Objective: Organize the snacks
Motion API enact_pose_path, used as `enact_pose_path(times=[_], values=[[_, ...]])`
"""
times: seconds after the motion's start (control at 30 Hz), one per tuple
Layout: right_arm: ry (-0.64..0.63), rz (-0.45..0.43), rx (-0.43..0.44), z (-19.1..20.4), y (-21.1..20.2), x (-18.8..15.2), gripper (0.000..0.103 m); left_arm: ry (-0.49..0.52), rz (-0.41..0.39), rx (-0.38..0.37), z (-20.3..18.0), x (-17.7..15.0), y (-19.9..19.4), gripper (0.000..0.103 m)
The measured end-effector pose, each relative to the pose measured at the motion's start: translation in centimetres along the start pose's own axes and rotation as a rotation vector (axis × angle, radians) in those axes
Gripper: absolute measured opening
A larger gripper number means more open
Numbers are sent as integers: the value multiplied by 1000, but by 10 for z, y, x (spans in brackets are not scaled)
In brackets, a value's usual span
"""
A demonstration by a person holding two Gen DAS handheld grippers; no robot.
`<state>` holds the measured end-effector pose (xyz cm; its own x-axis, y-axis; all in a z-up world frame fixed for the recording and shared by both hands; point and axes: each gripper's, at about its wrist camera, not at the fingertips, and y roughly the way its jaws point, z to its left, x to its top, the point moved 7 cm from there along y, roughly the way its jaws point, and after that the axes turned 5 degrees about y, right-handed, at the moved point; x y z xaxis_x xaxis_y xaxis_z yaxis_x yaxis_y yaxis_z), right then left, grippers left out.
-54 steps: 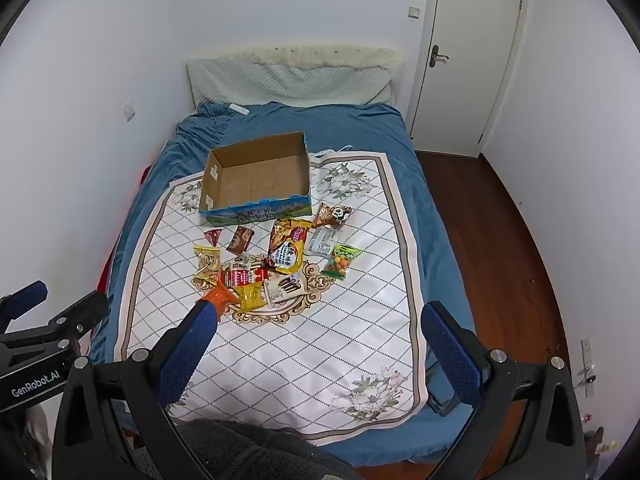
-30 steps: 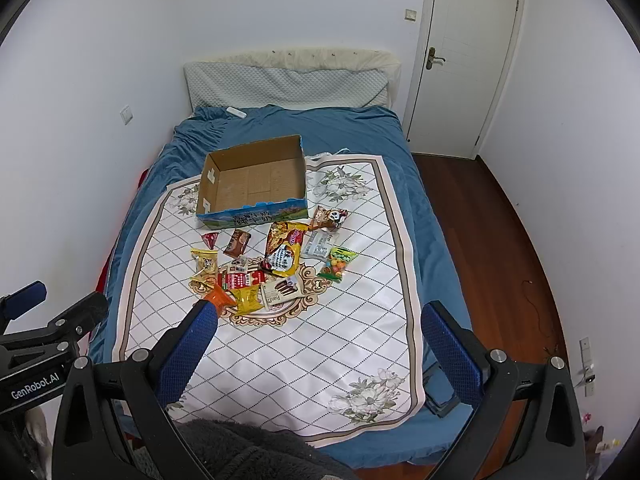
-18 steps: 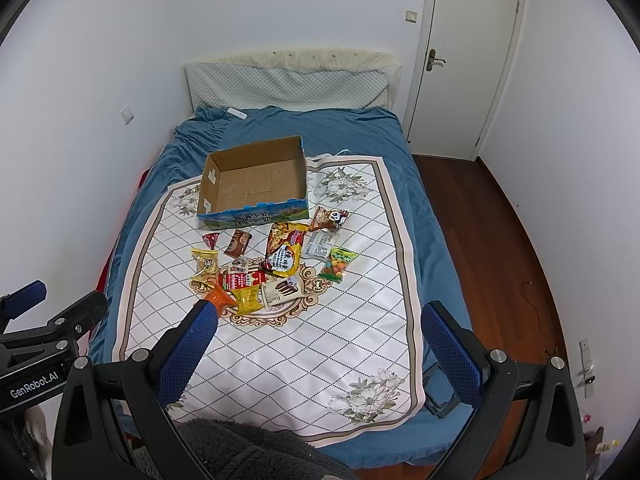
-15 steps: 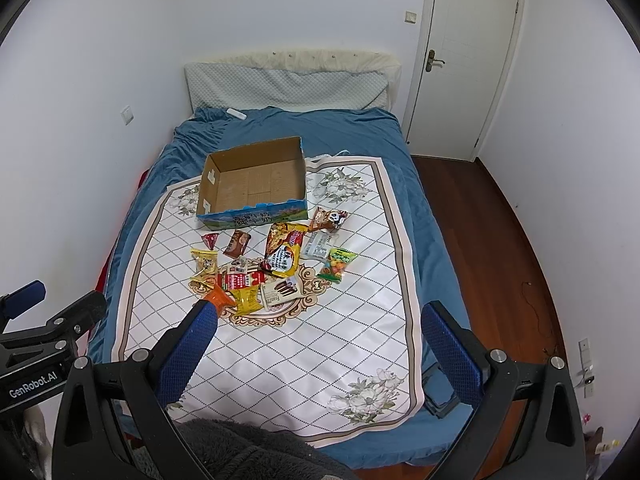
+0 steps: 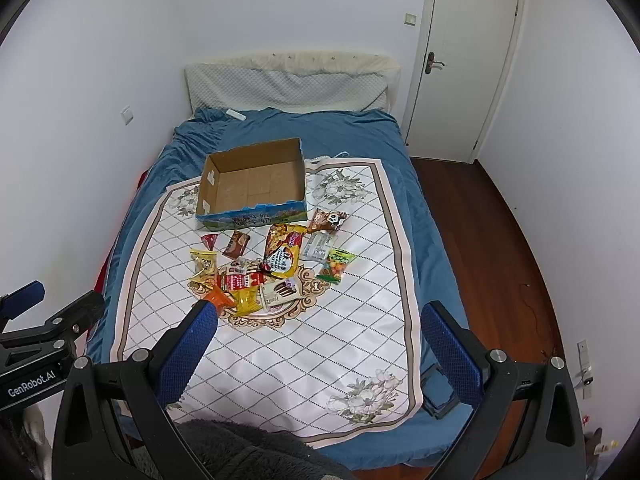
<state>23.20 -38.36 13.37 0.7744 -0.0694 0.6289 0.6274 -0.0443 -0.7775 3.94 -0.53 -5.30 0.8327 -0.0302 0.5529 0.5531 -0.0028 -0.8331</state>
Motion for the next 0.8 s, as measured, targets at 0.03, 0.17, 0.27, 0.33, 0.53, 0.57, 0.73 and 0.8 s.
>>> enact_pose_path(times=[0.03,0.17,0.27,0.33,0.53,0.57,0.73,0.8], values=[[1,0,1,0,0,1,103,-1,0,-1,0,0,0,103],[2,-1,2,-1,1,2,103,1,-2,0,0,2,-1,103],[1,-2,1,-1,0,2,103,1,-2,-1,0,3,-1,103],[3,-2,2,-2,1,3,103,3,-1,-2,0,3,-1,103],[7,-7,-2,-1,0,3,103,16,17,-13,-2,6,2,103],[10,-7,-1,-2,1,4,103,19,20,-12,-2,5,3,103],[7,-6,-2,-2,1,4,103,19,14,5,-2,6,5,103],[7,-5,-3,-1,1,3,103,15,6,9,-1,7,4,103]])
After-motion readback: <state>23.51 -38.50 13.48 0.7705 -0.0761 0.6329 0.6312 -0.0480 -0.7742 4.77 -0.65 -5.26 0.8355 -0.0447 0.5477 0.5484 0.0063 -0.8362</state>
